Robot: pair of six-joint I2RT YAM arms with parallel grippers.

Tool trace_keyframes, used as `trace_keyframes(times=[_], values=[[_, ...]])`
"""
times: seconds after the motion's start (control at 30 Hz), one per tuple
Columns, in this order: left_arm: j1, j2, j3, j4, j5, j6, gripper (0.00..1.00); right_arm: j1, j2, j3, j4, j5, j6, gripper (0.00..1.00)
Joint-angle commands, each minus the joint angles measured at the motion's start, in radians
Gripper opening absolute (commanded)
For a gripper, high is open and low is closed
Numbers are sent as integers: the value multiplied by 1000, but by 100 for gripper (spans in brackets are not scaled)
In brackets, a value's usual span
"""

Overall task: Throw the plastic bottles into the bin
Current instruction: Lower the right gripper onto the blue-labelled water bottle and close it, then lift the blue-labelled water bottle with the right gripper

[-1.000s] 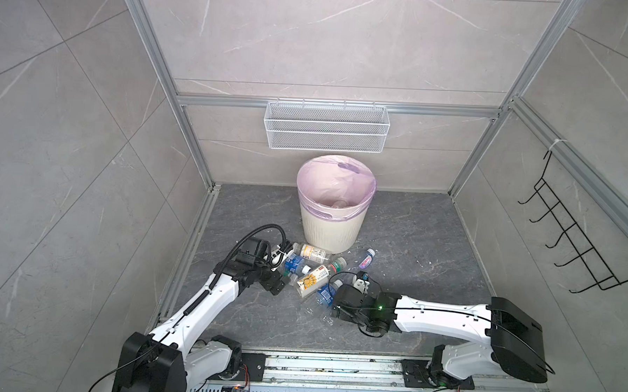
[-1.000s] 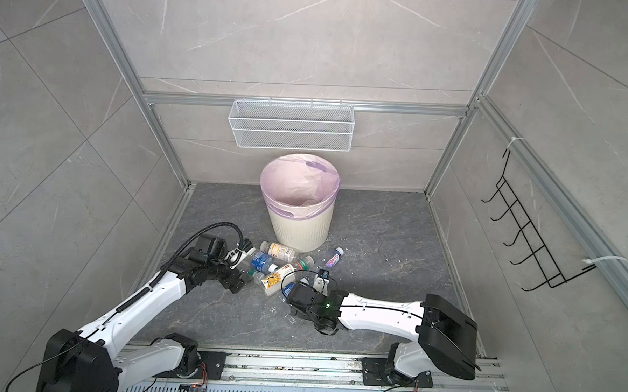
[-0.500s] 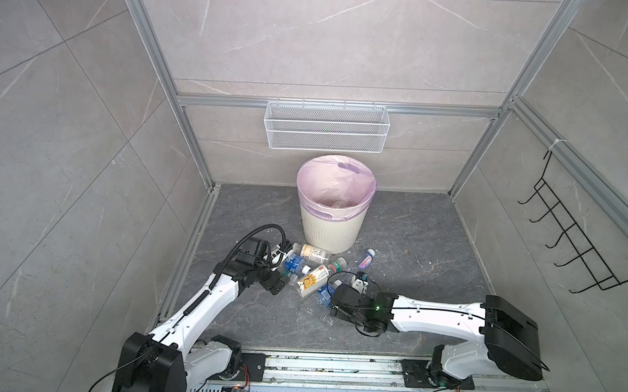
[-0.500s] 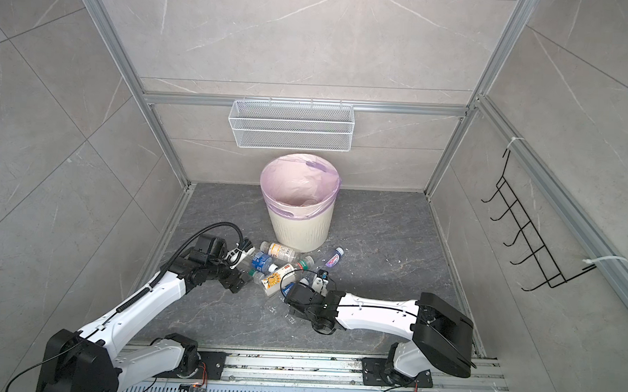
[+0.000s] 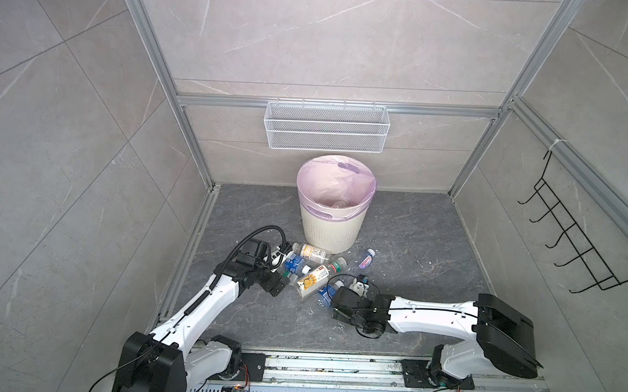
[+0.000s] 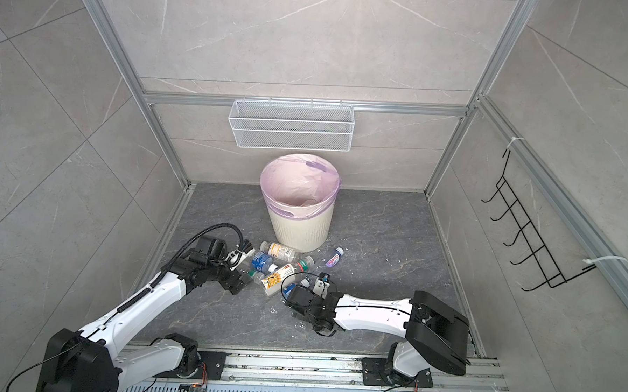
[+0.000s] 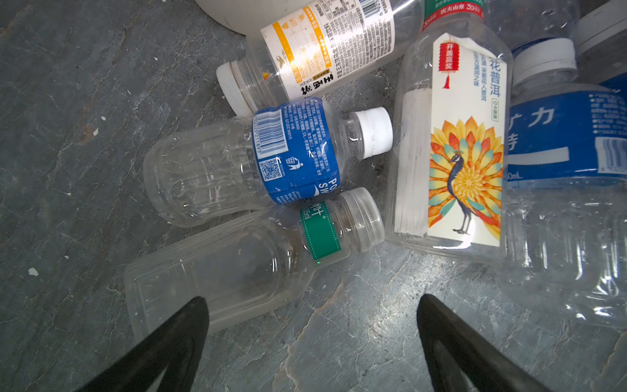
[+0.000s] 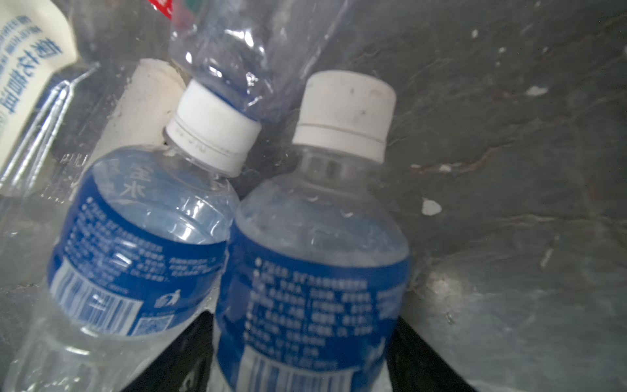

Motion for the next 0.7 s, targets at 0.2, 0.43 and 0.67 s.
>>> trace_keyframes(times=[0.2,0.43,0.67], values=[[-2,-9,-4,17,-7,-19,98,4,39,-27,3,16,15,75],[-2,-5,-1,18,-7,-22,98,4,19,-38,-21,47,0,64],[-2,-1,-1,19,-4,-27,98,5,-49,-35,-97,116,-56,55]])
